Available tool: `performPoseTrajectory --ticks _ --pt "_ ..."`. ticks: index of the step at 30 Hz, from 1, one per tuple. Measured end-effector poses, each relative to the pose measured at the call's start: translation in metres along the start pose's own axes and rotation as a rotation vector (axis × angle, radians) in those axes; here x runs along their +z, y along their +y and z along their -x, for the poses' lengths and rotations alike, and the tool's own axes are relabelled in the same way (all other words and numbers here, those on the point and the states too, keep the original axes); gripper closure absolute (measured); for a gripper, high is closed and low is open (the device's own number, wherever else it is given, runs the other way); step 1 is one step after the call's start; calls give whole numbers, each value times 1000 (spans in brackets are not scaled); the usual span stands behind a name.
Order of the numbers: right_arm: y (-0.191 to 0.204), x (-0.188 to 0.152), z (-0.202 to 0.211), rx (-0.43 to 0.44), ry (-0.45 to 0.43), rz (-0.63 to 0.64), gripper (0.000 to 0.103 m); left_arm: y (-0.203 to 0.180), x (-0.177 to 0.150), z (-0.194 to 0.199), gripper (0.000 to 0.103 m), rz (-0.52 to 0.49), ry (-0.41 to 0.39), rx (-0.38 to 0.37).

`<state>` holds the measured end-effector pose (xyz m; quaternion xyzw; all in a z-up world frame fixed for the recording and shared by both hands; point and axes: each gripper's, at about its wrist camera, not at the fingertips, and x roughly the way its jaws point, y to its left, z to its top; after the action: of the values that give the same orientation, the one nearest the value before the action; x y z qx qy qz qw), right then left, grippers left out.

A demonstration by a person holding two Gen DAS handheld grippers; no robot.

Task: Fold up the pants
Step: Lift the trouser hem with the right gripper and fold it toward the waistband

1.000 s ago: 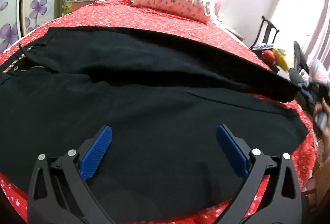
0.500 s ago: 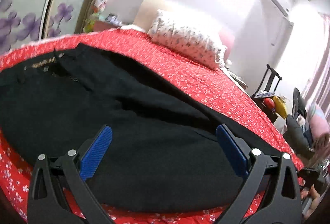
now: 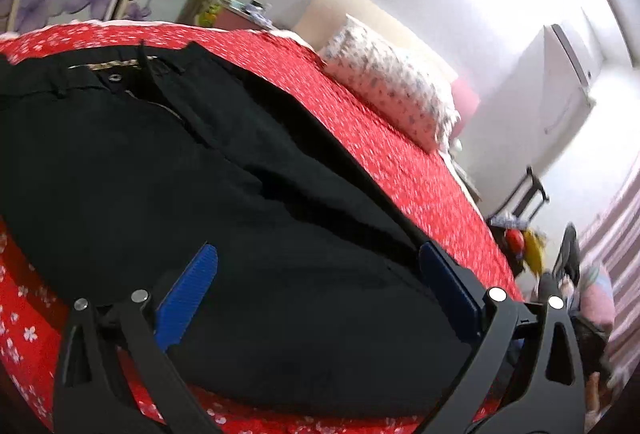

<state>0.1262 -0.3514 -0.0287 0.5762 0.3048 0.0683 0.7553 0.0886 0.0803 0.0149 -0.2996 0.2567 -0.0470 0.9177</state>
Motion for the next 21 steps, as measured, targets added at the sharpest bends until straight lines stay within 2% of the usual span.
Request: performPoseTrajectory --ticks 3,6,10,15,16,17,19,21 --pt "3 -8 -53 -15 70 -75 61 5 3 2 2 21 -20 17" --pt "6 -14 -84 -31 113 -113 61 7 7 2 2 22 -17 36" --pt "-5 -7 -110 -65 84 -164 61 1 8 0 2 -23 0 39" --pt "-23 2 -104 -36 7 -240 72 -4 5 -3 2 -75 24 16" --pt "-25 5 -101 -41 -16 -235 87 -4 6 -4 2 -78 31 11" --pt "-28 7 -98 -48 -31 -225 96 -2 8 -5 2 -78 36 5" --pt "-34 6 -97 -24 -20 -233 99 -1 10 -8 2 -74 51 1" --pt "-28 -1 -89 -20 -8 -167 99 6 14 -8 2 -50 59 -31"
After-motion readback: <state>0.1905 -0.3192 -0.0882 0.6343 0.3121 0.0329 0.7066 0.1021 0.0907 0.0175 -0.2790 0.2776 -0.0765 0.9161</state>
